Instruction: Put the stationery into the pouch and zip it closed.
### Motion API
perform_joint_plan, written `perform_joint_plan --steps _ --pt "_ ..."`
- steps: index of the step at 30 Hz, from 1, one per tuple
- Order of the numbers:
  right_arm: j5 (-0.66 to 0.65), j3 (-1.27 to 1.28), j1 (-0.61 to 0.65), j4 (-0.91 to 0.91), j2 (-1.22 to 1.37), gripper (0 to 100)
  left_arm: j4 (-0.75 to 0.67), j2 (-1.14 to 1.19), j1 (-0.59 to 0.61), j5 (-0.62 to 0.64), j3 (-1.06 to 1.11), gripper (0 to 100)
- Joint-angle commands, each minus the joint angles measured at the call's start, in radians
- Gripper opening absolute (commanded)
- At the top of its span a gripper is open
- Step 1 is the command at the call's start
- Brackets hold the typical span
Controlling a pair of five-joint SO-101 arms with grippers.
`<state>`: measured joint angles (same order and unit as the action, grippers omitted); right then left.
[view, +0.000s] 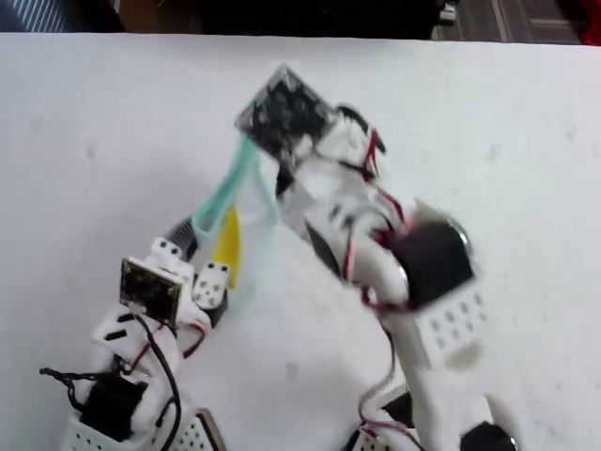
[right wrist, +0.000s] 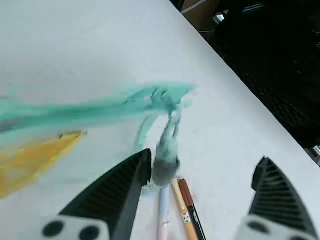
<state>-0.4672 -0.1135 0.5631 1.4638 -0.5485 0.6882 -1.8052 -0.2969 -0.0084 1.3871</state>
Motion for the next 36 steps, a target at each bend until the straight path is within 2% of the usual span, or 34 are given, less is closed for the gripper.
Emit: perform_joint_plan --steps 1,9,14,19,21,26,36 --pt "0.000 -0.040 0.019 0.074 -0.097 27.9 -0.038 -0.016 0.050 0.028 -0.006 2" --pt "0.000 -0.018 -0.035 0.096 -0.110 27.6 -0.031 -0.016 0.122 0.144 -0.006 2" --pt "0.006 0.038 -0.104 0.025 0.124 27.6 -0.031 -0.016 0.222 0.212 -0.006 2" --pt "0.008 -0.021 -0.119 0.018 0.397 27.6 -0.029 -0.016 0.320 0.270 0.000 2" --pt "0.003 -0.060 -0.119 0.016 0.487 26.1 -0.029 -0.016 0.321 0.269 0.018 2" --pt "0.002 -0.143 -0.114 -0.008 0.684 14.1 -0.034 -0.016 0.320 0.269 0.037 2" --pt "0.002 -0.304 -0.114 -0.061 1.040 17.0 -0.029 -0.016 0.315 0.269 0.038 2"
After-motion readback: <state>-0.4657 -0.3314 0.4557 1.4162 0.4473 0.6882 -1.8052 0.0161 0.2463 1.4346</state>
